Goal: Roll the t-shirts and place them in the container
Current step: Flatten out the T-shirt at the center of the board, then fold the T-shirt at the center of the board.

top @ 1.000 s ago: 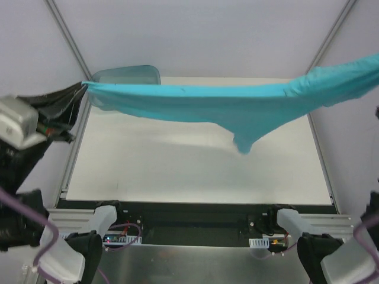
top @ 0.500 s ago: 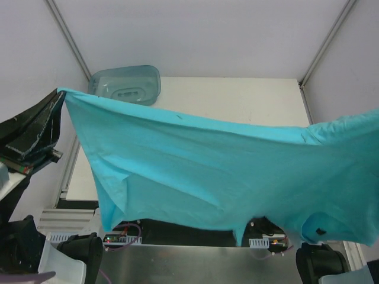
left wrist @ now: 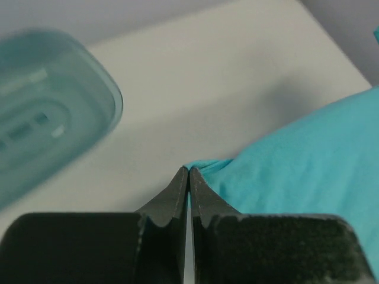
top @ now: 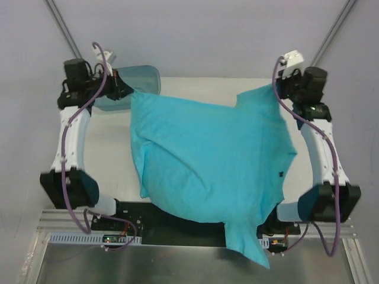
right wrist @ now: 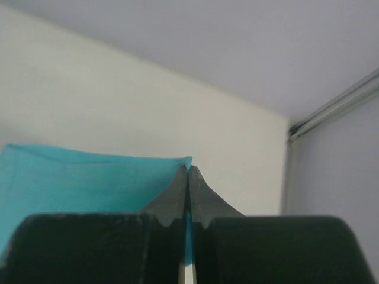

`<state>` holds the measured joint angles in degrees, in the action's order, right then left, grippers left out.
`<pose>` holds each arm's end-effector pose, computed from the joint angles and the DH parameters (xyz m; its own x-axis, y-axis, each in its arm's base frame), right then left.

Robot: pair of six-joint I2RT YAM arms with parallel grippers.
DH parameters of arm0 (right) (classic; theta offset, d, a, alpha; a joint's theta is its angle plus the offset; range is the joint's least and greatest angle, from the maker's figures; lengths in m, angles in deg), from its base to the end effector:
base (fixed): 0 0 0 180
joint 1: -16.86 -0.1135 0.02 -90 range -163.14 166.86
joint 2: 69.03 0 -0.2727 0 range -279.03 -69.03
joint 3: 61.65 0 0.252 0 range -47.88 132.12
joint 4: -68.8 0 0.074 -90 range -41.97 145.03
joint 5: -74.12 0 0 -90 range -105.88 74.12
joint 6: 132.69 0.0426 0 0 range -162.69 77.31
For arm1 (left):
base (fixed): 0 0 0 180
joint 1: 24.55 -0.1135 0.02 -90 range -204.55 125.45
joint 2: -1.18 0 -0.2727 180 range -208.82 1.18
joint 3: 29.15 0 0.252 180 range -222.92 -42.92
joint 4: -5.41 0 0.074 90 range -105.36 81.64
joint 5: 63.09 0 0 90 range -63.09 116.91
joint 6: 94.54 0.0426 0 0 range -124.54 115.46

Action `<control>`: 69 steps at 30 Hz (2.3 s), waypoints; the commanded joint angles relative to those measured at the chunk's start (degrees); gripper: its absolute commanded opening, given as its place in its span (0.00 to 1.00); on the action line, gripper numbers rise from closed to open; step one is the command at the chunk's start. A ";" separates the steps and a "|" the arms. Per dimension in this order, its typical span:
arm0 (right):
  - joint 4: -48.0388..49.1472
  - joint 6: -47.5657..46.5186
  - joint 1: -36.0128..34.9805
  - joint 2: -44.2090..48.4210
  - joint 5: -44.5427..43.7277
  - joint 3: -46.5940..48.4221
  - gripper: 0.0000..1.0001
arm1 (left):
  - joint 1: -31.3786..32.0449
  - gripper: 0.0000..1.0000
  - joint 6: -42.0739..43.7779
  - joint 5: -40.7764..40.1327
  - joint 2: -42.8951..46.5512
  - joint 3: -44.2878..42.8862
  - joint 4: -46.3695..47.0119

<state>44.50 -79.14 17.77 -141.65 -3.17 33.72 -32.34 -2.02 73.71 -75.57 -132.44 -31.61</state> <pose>0.2866 0.0048 0.4681 0.0997 -0.5812 -0.8076 -0.1805 0.7876 -0.5891 0.2860 0.0078 0.4728 -0.1529 0.0095 -0.9882 0.6247 0.7757 -0.0892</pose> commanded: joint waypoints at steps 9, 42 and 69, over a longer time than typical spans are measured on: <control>-0.98 0.68 -0.82 -48.73 -5.23 24.79 0.01 | 7.17 0.00 8.11 -11.81 -44.43 -16.72 1.10; -12.23 -3.37 -1.08 -27.68 -10.52 2.08 0.01 | 4.80 0.00 17.06 -1.28 -47.62 -24.66 -11.64; -26.46 -3.45 -3.90 -11.67 -8.40 -21.83 0.01 | 3.84 0.05 27.45 -7.86 -41.99 -4.97 -17.18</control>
<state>22.63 -82.20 13.81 -155.95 -11.17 13.68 -27.66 22.42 67.68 -122.17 -139.13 -46.58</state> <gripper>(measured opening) 0.012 0.006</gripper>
